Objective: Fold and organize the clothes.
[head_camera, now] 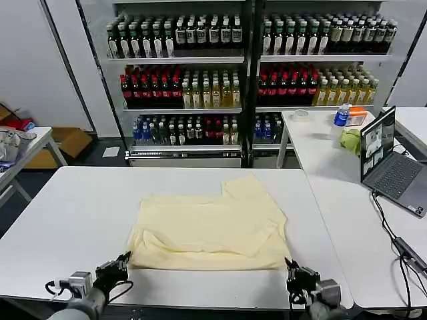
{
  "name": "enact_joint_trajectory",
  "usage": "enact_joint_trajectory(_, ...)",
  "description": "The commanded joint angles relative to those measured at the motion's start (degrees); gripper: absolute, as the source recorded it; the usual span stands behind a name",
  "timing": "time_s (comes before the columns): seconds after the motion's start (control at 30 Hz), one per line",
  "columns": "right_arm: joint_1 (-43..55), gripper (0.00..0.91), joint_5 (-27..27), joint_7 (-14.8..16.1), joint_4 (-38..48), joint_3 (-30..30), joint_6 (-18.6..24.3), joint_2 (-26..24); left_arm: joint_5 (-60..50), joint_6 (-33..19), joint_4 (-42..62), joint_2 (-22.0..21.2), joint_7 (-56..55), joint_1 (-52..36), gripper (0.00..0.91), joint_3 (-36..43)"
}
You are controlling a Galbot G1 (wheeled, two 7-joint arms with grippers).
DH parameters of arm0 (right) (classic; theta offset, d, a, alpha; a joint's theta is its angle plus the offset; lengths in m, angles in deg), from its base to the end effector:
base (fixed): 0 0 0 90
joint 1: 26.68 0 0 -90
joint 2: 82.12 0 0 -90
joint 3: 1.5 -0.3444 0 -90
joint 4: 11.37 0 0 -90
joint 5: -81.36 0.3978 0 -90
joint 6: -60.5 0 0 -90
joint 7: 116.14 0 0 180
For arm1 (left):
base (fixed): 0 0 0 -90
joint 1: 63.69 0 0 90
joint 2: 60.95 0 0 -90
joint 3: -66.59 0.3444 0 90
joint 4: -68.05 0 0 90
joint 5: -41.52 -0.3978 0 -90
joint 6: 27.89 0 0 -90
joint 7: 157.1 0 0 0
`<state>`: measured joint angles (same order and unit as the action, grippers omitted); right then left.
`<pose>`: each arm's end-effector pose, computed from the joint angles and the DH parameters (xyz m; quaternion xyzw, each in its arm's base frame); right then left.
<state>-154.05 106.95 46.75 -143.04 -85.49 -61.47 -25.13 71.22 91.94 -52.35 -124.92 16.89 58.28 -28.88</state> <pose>0.1839 -0.0175 -0.2461 0.0776 -0.9517 0.0751 0.2875 0.2293 0.0922 -0.2777 -0.0311 -0.9599 0.0053 0.2785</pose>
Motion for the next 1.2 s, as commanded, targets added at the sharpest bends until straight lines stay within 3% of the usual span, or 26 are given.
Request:
enact_joint_trajectory(0.03,-9.7,0.0,-4.4,0.8,-4.2,-2.5,0.3,0.0,-1.7,0.0,-5.4,-1.0,0.0,7.4,0.01,-1.8)
enact_joint_trajectory(0.3,-10.0,0.0,-4.5,1.8,-4.2,-4.3,-1.1,-1.9,-1.2,0.7,-3.7,2.2,0.2,7.0,0.01,-2.7)
enact_joint_trajectory(0.33,-10.2,0.06,-4.6,2.0,-4.1,-4.4,-1.1,-2.0,-1.1,0.8,-3.6,2.6,0.2,7.1,0.01,-2.8)
enact_joint_trajectory(0.37,-10.3,0.453,-4.8,2.1,-4.1,-4.5,-1.1,-1.9,-1.1,0.8,-3.7,2.7,0.2,7.2,0.02,-2.8)
enact_joint_trajectory(0.4,-10.6,0.453,-5.2,2.1,-4.2,-4.6,-1.1,-1.8,-1.1,0.8,-3.9,2.7,0.3,7.3,0.091,-2.9)
enact_joint_trajectory(0.43,-10.9,0.907,-5.6,2.2,-4.4,-4.6,-1.1,-1.6,-1.2,0.8,-4.2,2.7,0.3,7.7,0.091,-3.0)
enact_joint_trajectory(0.47,-11.3,0.907,-5.8,2.3,-4.6,-4.7,-1.1,-1.4,-1.2,0.9,-4.5,2.7,0.4,8.0,0.907,-3.2)
enact_joint_trajectory(0.87,-10.0,0.907,-7.5,3.2,-7.2,-4.9,2.3,0.7,-1.0,1.2,-6.5,4.1,0.3,7.3,0.907,-4.6)
enact_joint_trajectory(1.1,-1.5,0.907,-5.9,1.7,-5.3,-3.3,3.8,2.0,1.3,-0.1,-6.5,5.3,-1.2,3.7,0.907,-5.5)
enact_joint_trajectory(1.2,7.1,0.907,-3.4,0.7,-0.3,-0.6,2.2,2.0,3.0,0.1,-2.5,7.0,-1.7,-1.4,0.907,-3.5)
